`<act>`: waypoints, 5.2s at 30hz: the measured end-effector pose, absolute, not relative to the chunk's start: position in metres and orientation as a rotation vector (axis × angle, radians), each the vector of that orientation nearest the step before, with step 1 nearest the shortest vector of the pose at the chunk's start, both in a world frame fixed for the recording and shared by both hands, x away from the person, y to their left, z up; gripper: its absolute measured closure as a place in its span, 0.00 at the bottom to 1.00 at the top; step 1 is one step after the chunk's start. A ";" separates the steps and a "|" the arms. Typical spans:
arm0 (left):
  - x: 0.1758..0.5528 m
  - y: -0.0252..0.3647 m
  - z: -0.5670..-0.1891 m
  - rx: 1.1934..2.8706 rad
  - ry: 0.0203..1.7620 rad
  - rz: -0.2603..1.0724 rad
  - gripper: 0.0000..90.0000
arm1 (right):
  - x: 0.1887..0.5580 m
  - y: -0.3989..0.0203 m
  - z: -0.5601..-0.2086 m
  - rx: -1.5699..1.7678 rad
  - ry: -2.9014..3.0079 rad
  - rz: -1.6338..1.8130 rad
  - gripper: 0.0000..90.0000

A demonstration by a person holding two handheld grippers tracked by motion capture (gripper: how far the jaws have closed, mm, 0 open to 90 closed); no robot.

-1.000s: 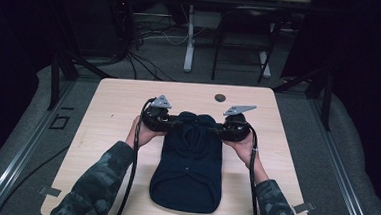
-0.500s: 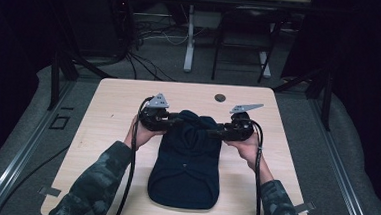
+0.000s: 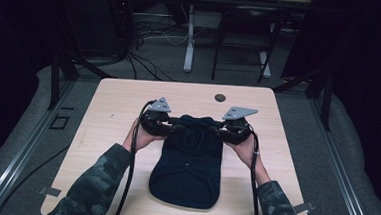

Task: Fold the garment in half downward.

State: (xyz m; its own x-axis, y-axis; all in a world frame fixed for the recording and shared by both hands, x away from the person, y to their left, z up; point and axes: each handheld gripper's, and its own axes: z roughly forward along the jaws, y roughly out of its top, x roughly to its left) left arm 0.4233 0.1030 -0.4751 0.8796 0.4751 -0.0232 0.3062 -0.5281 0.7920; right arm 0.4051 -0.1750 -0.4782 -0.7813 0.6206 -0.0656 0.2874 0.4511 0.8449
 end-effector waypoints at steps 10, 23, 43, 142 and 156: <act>0.414 0.101 -0.481 2.161 0.523 0.366 0.81 | 0.400 -0.175 -0.483 0.732 2.406 1.269 0.72; 0.396 0.098 -0.480 2.129 0.432 0.496 0.81 | 0.402 -0.176 -0.493 0.945 2.527 1.221 0.49; 0.374 0.112 -0.477 2.144 0.462 0.444 0.73 | 0.377 -0.167 -0.490 0.669 2.390 1.146 0.75; 0.312 0.140 -0.561 2.171 0.593 0.230 0.62 | 0.317 -0.171 -0.533 0.673 2.720 1.057 0.57; 0.302 0.156 -0.543 2.148 0.657 0.238 0.40 | 0.302 -0.172 -0.539 0.654 2.735 1.002 0.53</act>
